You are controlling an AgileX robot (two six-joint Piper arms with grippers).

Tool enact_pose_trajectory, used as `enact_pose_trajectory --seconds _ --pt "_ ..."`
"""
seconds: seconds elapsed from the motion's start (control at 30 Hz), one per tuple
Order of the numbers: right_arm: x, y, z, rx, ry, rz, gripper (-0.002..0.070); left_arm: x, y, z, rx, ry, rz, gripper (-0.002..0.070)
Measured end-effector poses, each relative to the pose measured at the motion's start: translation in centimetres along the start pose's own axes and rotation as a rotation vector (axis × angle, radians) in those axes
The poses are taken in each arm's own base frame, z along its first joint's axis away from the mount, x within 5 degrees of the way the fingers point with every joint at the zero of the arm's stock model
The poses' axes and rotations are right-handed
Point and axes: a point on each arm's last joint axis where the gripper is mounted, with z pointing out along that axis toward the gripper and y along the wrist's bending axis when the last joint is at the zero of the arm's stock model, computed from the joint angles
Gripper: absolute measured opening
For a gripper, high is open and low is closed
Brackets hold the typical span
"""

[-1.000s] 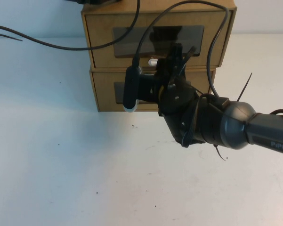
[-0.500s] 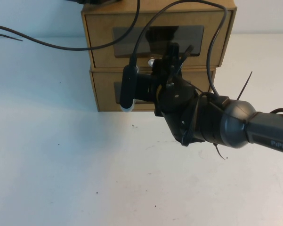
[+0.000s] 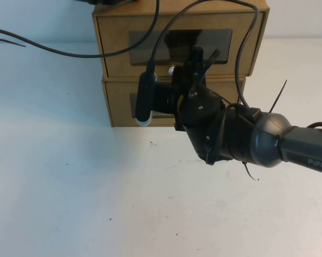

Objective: Open the shoe box
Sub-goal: 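Pull the top drawer of the cardboard box fully open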

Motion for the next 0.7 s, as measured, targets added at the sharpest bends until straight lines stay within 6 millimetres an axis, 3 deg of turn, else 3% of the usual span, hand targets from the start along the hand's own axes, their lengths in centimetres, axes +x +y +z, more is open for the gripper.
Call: enact_pose_trajectory --seconds 0.27,0.7 --pt "-0.02 0.01 0.0 -0.001 -0.002 0.002 0.0307 0.0 0.0 0.0 0.0 0.0 0.0 -0.0006" --pt "0.44 -0.18 0.47 -0.021 -0.022 0.006 0.0295 0.0 0.0 0.0 0.0 0.0 0.002 -0.0005"
